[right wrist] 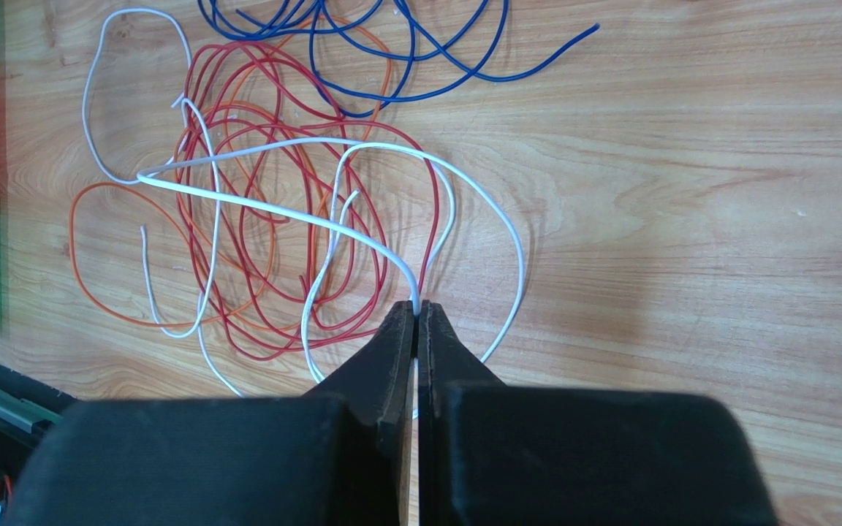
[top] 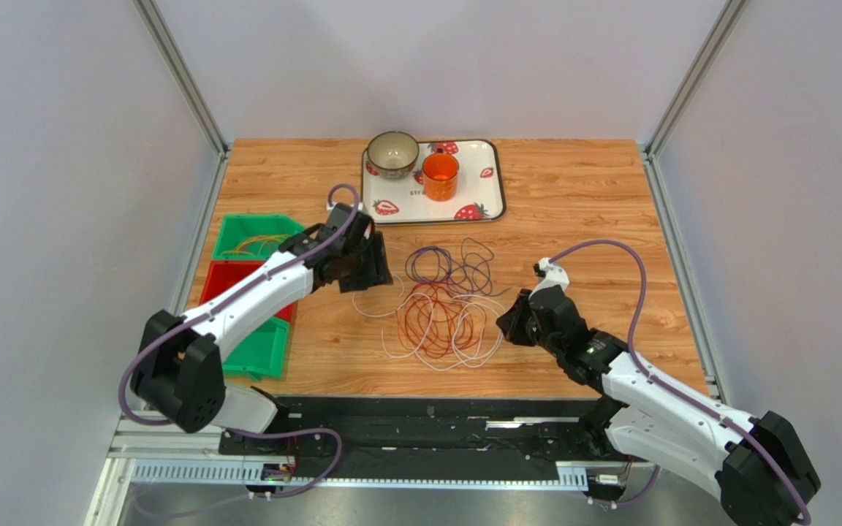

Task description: Untangle the cables

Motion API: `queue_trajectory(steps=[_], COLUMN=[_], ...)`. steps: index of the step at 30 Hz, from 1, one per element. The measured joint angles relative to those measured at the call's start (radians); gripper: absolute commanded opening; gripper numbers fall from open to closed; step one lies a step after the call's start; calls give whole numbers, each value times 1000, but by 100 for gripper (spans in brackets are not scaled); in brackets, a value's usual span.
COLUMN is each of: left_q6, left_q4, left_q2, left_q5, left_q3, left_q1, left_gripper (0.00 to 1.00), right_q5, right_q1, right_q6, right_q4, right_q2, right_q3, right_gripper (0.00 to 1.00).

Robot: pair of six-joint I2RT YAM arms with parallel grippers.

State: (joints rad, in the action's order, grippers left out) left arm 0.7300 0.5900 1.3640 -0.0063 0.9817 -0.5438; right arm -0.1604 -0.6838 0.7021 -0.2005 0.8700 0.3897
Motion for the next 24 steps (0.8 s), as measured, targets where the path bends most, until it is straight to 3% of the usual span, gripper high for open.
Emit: queue_trajectory(steps=[7, 15, 24], left_q6=[-14, 48, 107], left_q4=[-37, -22, 14], left_q2=[261, 373, 387], left_q5=[-1, 16, -24], left_q3=[292, 306, 306], left_q1=[-42, -158, -235], left_gripper=[57, 53, 51], right_q5=[30, 56, 79], right_q1=[3, 11, 20], right_q6=[-9, -15, -19], right_q4=[18, 42, 58], right_q2=[17, -2, -18], right_q3=[-1, -31, -38], right_gripper=[0, 0, 0])
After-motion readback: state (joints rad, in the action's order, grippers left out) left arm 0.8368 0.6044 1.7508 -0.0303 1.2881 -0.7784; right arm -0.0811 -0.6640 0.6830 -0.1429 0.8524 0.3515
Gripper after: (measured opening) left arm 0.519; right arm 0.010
